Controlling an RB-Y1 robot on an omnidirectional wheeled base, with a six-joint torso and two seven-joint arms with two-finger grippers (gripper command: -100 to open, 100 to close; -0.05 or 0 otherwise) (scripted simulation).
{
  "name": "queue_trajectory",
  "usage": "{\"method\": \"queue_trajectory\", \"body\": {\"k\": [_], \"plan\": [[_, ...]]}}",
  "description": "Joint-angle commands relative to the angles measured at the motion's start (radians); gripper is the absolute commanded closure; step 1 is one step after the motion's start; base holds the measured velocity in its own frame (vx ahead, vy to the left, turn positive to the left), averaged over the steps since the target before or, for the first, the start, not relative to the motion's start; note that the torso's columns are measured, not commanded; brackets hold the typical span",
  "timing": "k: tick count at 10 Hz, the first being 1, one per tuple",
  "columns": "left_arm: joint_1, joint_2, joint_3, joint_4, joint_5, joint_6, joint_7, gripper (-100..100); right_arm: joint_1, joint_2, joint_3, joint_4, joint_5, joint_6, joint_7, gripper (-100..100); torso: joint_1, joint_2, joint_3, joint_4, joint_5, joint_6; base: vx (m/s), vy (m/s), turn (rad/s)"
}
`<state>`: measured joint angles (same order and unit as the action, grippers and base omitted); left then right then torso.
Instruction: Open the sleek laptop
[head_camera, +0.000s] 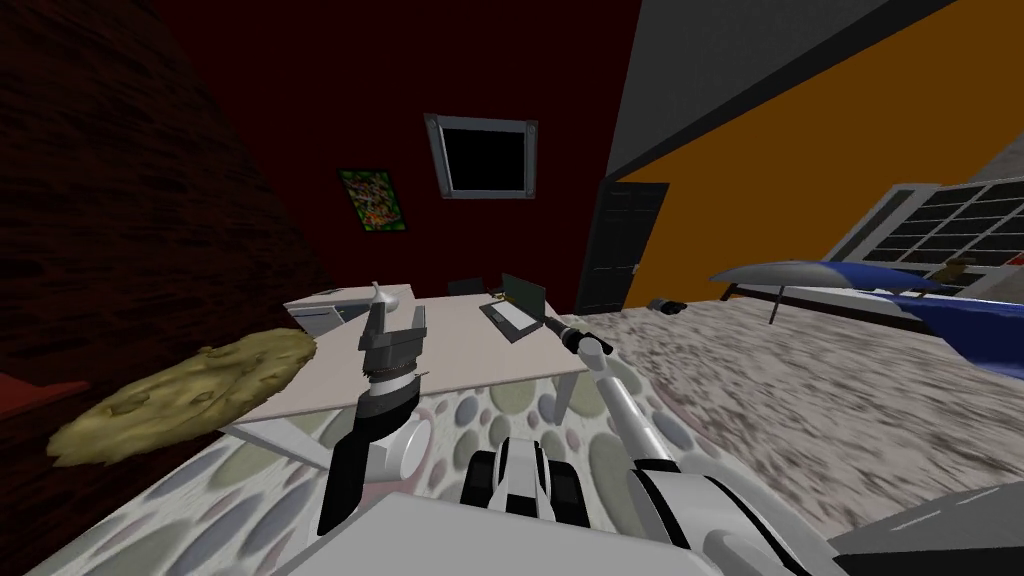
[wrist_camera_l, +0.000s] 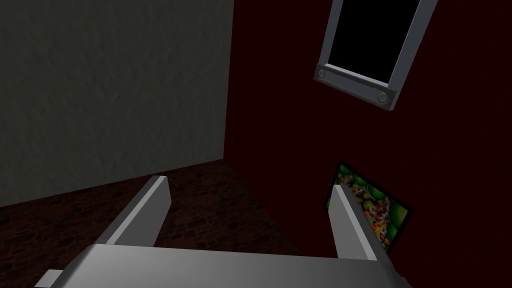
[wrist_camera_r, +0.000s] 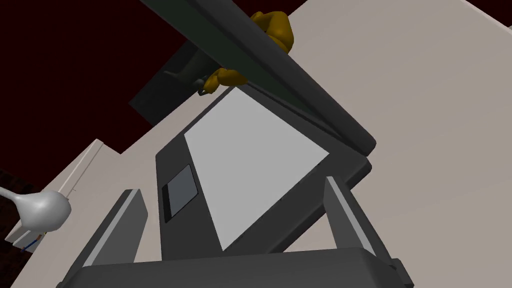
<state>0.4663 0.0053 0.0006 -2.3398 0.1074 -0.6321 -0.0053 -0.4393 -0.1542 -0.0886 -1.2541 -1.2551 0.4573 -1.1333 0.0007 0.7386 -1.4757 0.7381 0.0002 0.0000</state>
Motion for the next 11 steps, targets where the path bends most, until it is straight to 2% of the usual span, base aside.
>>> {"method": "queue_trajectory", "body": {"k": [1, 6, 11], "plan": [[0.0, 0.0, 0.0, 0.0, 0.0, 0.0, 0.0, 0, 0.005, -0.017, -0.001, 0.008, -0.049, -0.026, 0.022, -100, 0.0, 0.0, 0.0, 0.0, 0.0, 0.0, 0.015, -0.093, 0.252], [0.0, 0.0, 0.0, 0.0, 0.0, 0.0, 0.0, 0, 0.016, -0.065, -0.003, 0.016, -0.163, -0.078, 0.059, -100, -0.002, -0.002, -0.001, 0.0, 0.0, 0.0, 0.015, -0.118, 0.29], [0.0, 0.0, 0.0, 0.0, 0.0, 0.0, 0.0, 0, 0.025, -0.102, -0.004, 0.025, -0.236, -0.115, 0.089, -100, 0.002, -0.001, 0.0, 0.0, 0.001, -0.001, -0.006, -0.085, 0.187]]}}
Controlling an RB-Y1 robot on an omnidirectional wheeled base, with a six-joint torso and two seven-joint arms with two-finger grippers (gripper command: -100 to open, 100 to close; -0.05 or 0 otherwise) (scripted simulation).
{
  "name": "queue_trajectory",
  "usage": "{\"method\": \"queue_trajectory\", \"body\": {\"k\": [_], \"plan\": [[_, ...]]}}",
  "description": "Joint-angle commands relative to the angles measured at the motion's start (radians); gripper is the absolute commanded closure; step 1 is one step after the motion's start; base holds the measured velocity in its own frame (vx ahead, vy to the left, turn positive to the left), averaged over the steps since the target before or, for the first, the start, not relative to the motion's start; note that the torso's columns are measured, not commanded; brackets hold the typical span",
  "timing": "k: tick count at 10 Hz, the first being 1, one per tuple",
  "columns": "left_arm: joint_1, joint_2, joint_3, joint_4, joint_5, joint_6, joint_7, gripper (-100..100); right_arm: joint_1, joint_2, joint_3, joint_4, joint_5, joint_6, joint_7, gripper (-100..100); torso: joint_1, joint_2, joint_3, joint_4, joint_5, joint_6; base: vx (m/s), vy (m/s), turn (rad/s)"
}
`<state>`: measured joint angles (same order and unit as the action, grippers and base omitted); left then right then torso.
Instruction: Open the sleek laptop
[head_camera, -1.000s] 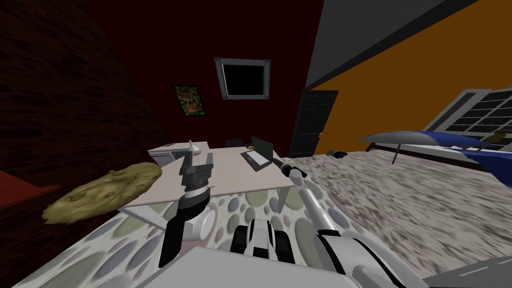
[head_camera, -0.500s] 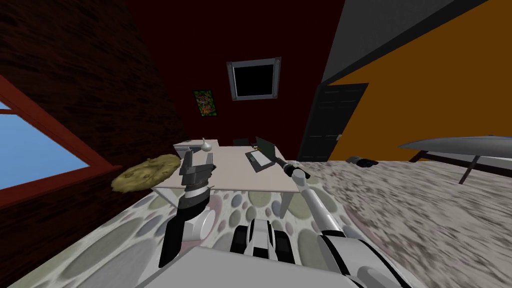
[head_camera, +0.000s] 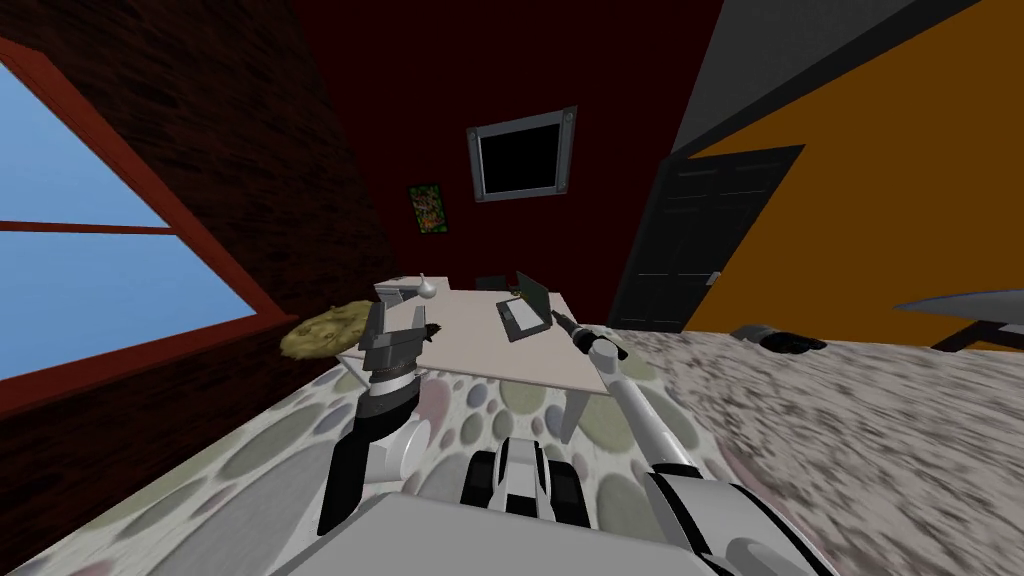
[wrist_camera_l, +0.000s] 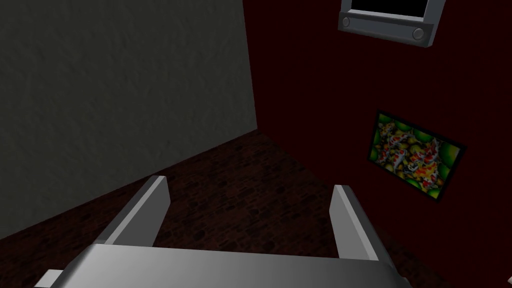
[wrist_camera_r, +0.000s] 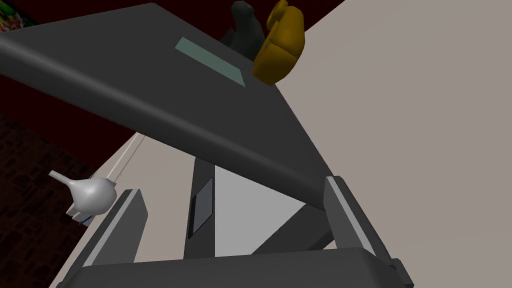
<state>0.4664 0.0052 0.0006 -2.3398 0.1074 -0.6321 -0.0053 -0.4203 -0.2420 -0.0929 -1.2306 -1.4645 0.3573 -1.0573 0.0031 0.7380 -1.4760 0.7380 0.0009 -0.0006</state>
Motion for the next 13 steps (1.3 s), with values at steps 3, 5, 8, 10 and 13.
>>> {"method": "queue_trajectory", "body": {"k": [3, 5, 8, 10, 13], "plan": [[0.0, 0.0, 0.0, 0.0, 0.0, 0.0, 0.0, 0, 0.016, -0.04, -0.001, 0.016, -0.081, -0.048, 0.043, -100, -0.006, 0.0, 0.0, 0.0, -0.002, 0.001, -0.025, -0.116, 0.259], [0.0, 0.0, 0.0, 0.0, 0.0, 0.0, 0.0, 0, 0.023, -0.058, -0.001, 0.027, -0.117, -0.071, 0.065, -100, -0.003, -0.001, -0.001, 0.0, -0.001, 0.0, -0.023, -0.114, 0.287], [0.0, 0.0, 0.0, 0.0, 0.0, 0.0, 0.0, 0, 0.033, -0.089, -0.002, 0.041, -0.171, -0.104, 0.095, -100, -0.002, 0.0, 0.0, 0.0, -0.001, 0.001, -0.034, -0.103, 0.258], [0.0, 0.0, 0.0, 0.0, 0.0, 0.0, 0.0, 0, 0.039, -0.11, -0.002, 0.049, -0.204, -0.124, 0.113, -100, -0.003, 0.0, 0.0, 0.0, -0.001, 0.001, -0.036, -0.099, 0.218], [0.0, 0.0, 0.0, 0.0, 0.0, 0.0, 0.0, 0, 0.048, -0.144, -0.003, 0.06, -0.264, -0.157, 0.141, -100, -0.003, 0.0, 0.0, 0.0, -0.001, 0.001, -0.046, -0.097, 0.283]]}}
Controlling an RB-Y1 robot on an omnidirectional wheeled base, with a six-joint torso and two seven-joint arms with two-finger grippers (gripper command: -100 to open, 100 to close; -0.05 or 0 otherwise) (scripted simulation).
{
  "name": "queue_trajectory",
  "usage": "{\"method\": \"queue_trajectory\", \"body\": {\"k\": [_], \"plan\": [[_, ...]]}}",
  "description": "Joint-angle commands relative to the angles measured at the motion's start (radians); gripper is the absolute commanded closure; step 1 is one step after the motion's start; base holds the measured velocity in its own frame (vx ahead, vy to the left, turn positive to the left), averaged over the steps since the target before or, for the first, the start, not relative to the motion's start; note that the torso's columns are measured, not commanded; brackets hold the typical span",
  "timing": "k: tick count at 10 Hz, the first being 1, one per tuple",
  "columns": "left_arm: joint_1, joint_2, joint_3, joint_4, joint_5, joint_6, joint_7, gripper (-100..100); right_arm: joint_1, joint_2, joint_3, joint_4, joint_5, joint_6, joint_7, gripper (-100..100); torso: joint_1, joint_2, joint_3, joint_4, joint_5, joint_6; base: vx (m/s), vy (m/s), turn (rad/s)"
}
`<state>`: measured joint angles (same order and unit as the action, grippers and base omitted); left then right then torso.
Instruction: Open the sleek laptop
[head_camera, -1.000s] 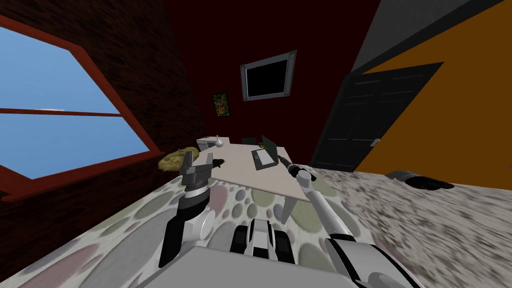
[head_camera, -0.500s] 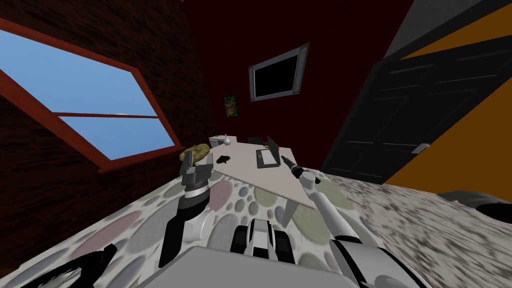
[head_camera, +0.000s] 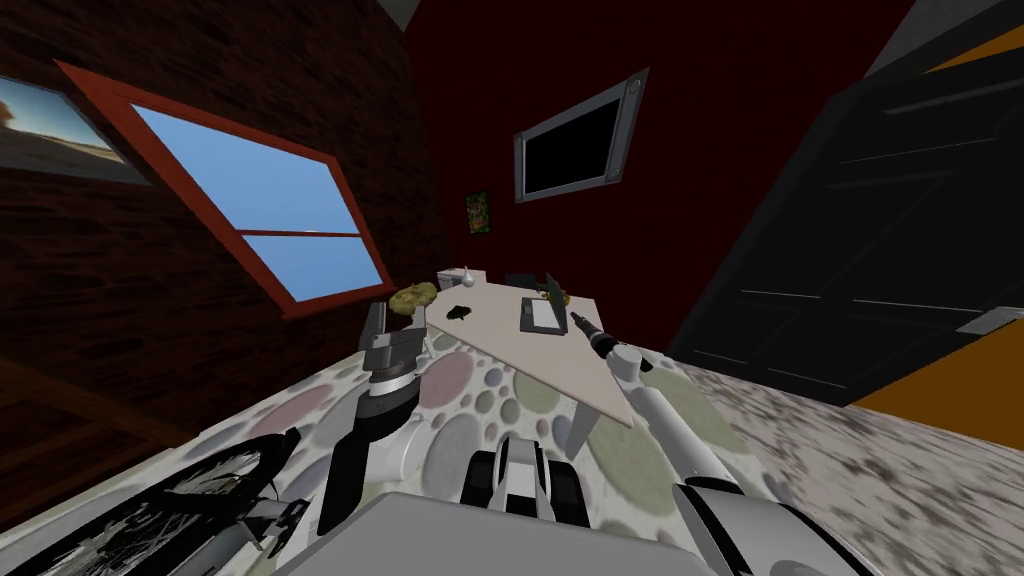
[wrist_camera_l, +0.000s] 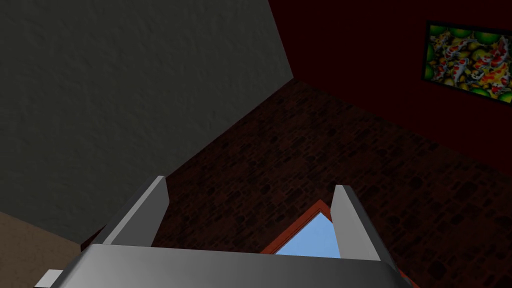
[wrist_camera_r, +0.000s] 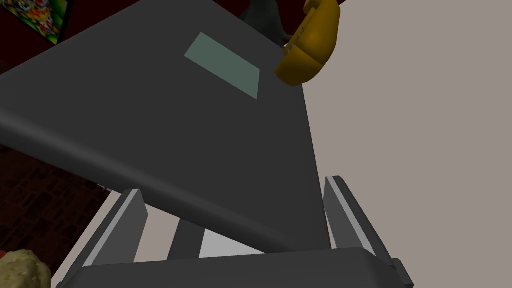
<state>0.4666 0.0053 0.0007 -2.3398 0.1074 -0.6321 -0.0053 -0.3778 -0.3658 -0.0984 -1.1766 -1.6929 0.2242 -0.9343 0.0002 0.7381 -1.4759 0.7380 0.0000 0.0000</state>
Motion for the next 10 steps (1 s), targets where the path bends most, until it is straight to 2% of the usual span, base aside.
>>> {"method": "queue_trajectory", "body": {"k": [1, 3, 4, 6, 7, 8, 9, 10], "plan": [[0.0, 0.0, 0.0, 0.0, 0.0, 0.0, 0.0, 0, 0.01, -0.032, 0.002, 0.011, -0.06, -0.038, 0.03, -100, -0.001, 0.0, 0.0, 0.0, 0.0, 0.0, -0.052, -0.127, 0.372], [0.0, 0.0, 0.0, 0.0, 0.0, 0.0, 0.0, 0, 0.015, -0.049, 0.002, 0.02, -0.094, -0.058, 0.048, -100, -0.001, 0.001, 0.0, 0.0, 0.0, 0.0, -0.07, -0.117, 0.25], [0.0, 0.0, 0.0, 0.0, 0.0, 0.0, 0.0, 0, 0.016, -0.044, 0.002, 0.015, -0.084, -0.051, 0.041, -100, 0.0, 0.0, 0.0, 0.0, 0.0, 0.001, -0.024, -0.051, 0.034], [0.0, 0.0, 0.0, 0.0, 0.0, 0.0, 0.0, 0, -0.005, -0.054, -0.009, 0.047, -0.083, -0.083, 0.034, -100, 0.003, -0.004, -0.002, -0.001, 0.001, -0.001, 0.023, -0.049, 0.216], [0.0, 0.0, 0.0, 0.0, 0.0, 0.0, 0.0, 0, 0.003, -0.057, 0.0, 0.034, -0.081, -0.077, 0.028, -100, 0.0, -0.004, -0.002, -0.001, 0.0, 0.0, 0.018, -0.03, 0.052], [0.0, 0.0, 0.0, 0.0, 0.0, 0.0, 0.0, 0, 0.008, -0.049, -0.002, 0.028, -0.085, -0.065, 0.039, 100, 0.001, -0.001, -0.001, 0.0, 0.0, 0.001, -0.002, 0.024, -0.175], [0.0, 0.0, 0.0, 0.0, 0.0, 0.0, 0.0, 0, 0.016, -0.045, 0.002, 0.015, -0.086, -0.053, 0.043, 100, 0.002, 0.002, 0.001, 0.0, 0.001, 0.001, -0.019, 0.054, -0.281], [0.0, 0.0, 0.0, 0.0, 0.0, 0.0, 0.0, 0, 0.01, -0.041, -0.012, 0.026, -0.089, -0.056, 0.05, 100, 0.003, 0.003, 0.002, 0.001, 0.001, 0.0, -0.012, 0.029, -0.06]]}}
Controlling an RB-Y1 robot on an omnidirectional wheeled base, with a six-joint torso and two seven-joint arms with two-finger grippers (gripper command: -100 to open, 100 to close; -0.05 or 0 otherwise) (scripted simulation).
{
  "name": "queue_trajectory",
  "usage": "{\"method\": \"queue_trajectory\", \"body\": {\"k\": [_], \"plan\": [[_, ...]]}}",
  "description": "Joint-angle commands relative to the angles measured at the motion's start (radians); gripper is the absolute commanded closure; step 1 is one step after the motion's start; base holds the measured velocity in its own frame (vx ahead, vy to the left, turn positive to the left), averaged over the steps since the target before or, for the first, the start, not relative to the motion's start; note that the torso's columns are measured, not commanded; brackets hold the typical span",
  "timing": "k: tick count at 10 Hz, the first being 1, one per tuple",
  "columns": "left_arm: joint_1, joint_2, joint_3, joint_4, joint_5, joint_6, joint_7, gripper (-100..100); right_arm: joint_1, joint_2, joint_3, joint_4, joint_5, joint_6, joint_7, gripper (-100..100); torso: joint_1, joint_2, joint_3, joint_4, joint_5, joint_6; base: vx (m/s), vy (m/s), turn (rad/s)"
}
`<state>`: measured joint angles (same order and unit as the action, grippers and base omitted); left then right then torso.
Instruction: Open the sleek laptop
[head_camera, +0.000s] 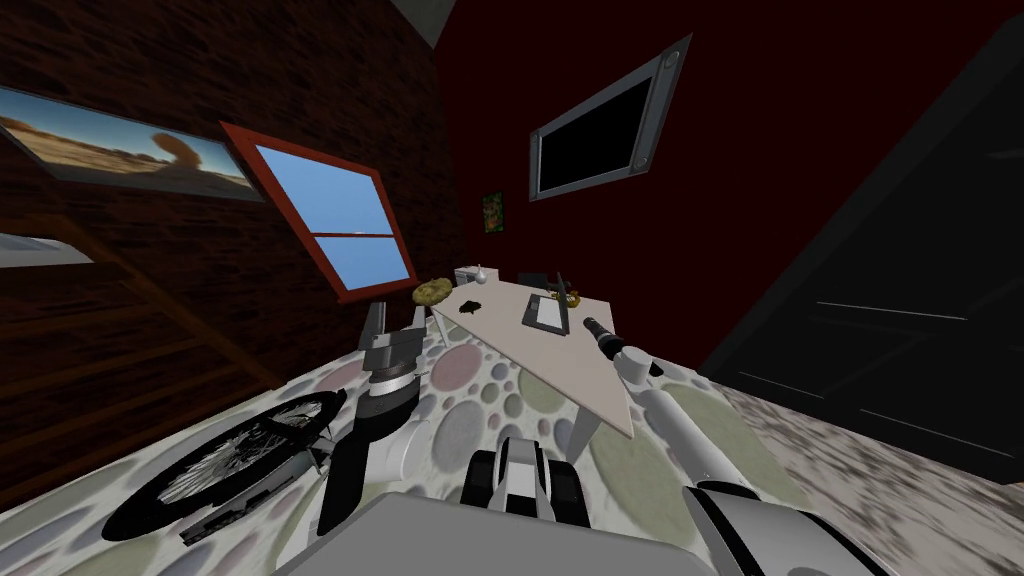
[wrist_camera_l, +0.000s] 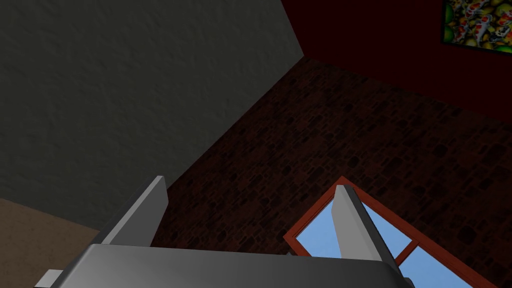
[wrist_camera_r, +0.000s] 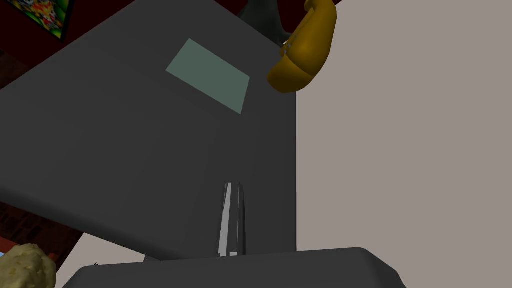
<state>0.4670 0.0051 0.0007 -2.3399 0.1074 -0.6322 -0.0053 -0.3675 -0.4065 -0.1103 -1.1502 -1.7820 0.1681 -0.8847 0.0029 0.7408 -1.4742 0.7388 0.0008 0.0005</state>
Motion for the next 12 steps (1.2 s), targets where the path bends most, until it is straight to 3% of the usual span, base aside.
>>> {"method": "queue_trajectory", "body": {"k": [1, 5, 12], "plan": [[0.0, 0.0, 0.0, 0.0, 0.0, 0.0, 0.0, 0, -0.011, -0.001, 0.003, 0.008, -0.041, -0.027, -0.009, -100, -0.002, -0.002, -0.001, 0.0, 0.0, -0.001, -0.045, 0.053, 0.075], [0.0, 0.0, 0.0, 0.0, 0.0, 0.0, 0.0, 0, -0.036, -0.007, 0.016, 0.026, -0.135, -0.104, -0.048, -100, -0.002, -0.003, -0.002, -0.001, 0.0, 0.0, -0.071, 0.109, 0.047], [0.0, 0.0, 0.0, 0.0, 0.0, 0.0, 0.0, 0, -0.095, -0.021, 0.041, 0.067, -0.358, -0.29, -0.136, -100, -0.002, -0.003, -0.002, -0.001, -0.001, 0.0, -0.076, 0.15, 0.066]]}}
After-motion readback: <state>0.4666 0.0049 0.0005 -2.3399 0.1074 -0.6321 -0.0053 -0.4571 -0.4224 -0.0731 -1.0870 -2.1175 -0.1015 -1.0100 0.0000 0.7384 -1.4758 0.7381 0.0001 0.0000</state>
